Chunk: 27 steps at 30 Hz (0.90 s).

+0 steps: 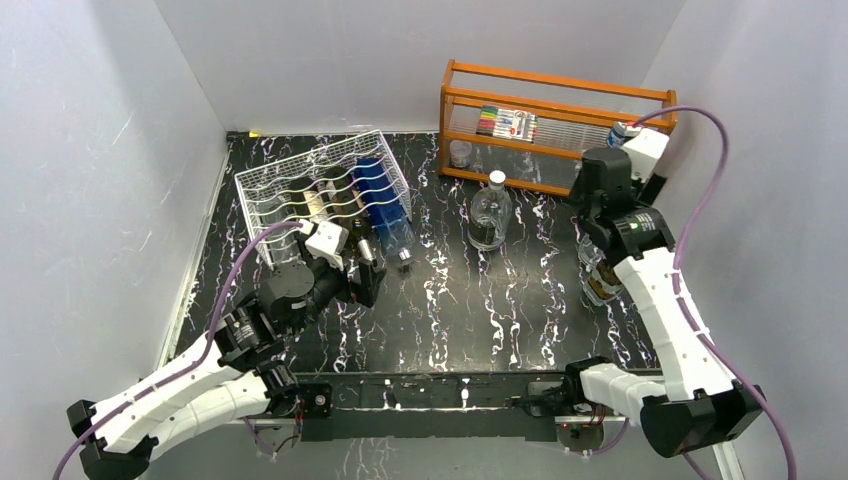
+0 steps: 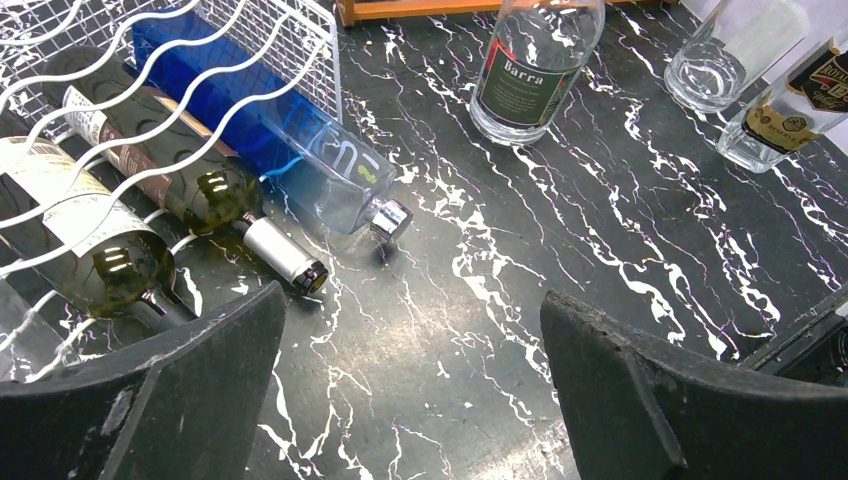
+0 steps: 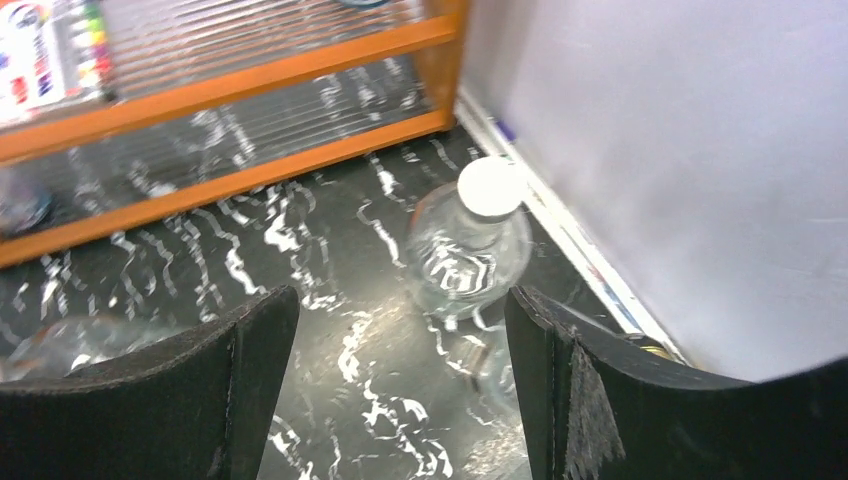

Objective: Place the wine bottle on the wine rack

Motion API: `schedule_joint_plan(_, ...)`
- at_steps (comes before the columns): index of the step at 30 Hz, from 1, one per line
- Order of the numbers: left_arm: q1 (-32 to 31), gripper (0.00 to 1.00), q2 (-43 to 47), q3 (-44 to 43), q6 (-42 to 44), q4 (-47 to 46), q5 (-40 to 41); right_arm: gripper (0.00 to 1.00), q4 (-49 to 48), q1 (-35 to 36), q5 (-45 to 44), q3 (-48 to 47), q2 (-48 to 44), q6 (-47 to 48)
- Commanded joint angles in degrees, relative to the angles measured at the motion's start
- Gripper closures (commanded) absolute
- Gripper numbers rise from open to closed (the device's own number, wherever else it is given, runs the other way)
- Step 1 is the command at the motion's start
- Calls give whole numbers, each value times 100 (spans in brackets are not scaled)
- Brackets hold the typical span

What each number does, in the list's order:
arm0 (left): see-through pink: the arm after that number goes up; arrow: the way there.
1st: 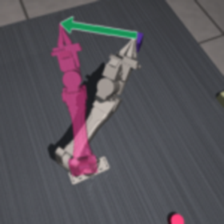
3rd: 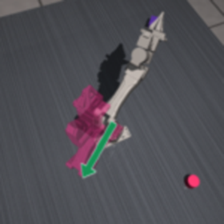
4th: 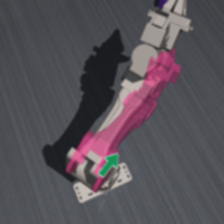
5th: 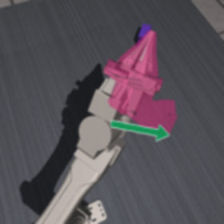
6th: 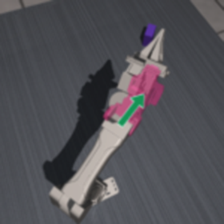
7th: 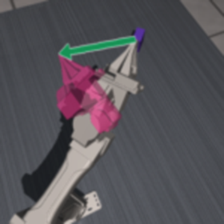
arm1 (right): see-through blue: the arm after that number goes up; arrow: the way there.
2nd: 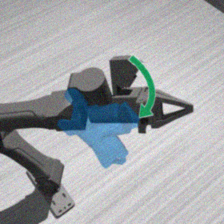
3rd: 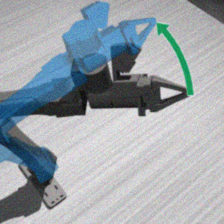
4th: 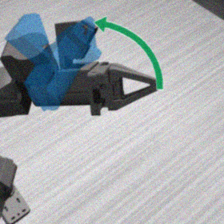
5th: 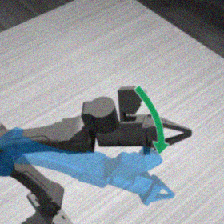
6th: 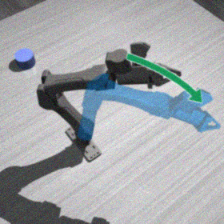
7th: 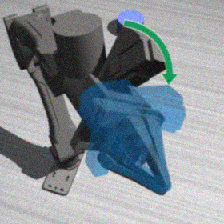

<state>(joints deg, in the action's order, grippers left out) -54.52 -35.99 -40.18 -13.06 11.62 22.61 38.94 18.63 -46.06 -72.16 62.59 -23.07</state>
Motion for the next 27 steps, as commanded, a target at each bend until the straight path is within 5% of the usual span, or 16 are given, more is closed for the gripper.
schedule_joint_plan(1,0,2,63,-72,-28,-36,26,14,-282,-491,-275,-309,-339,134)
schedule_joint_plan(13,2,2,33,28,-83,-66,-43,15,-563,-560,-1827,462,-1025,-80)
schedule_joint_plan(20,2,2,79,37,-83,61,-26,18,-433,-920,-1390,780,-880,-476)
schedule_joint_plan(27,2,2,254,95,-89,165,80,37,-325,-1346,-901,1142,-811,-859)
